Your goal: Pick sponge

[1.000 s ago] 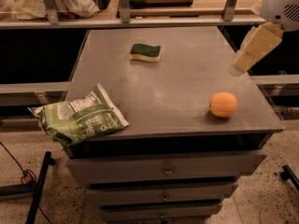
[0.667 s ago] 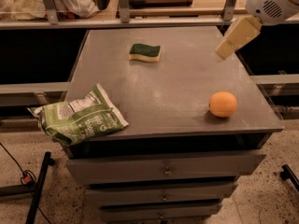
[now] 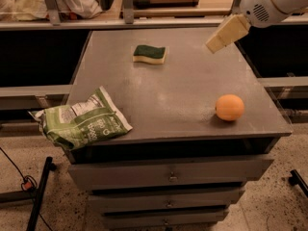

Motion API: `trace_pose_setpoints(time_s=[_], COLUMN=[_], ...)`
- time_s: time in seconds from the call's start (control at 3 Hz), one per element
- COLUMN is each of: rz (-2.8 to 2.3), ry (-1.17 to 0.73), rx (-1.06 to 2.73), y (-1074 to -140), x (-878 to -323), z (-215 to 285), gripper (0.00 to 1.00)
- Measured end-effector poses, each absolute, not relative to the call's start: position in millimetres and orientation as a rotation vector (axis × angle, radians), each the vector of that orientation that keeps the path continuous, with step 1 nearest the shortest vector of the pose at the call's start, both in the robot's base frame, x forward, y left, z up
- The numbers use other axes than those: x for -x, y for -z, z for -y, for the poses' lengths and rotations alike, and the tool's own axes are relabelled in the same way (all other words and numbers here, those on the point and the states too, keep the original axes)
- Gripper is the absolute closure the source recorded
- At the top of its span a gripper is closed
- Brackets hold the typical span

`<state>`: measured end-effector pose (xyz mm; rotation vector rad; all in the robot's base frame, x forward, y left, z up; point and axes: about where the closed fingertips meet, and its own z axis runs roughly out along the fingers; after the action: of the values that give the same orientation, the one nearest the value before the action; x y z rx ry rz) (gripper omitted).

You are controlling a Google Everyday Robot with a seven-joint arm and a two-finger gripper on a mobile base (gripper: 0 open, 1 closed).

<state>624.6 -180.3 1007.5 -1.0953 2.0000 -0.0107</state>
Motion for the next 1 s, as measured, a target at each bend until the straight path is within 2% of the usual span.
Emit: trace_pose_setpoints(time_s=[0.33,1.0], rz=[-1.999,-1.928], ry=[0.012,-0.223], rx=[1.095,1.194], y=[-1008.5,-980.3], x=[-624.7,-625.0], z=[180.6,122.5], gripper=[0.00,0.00])
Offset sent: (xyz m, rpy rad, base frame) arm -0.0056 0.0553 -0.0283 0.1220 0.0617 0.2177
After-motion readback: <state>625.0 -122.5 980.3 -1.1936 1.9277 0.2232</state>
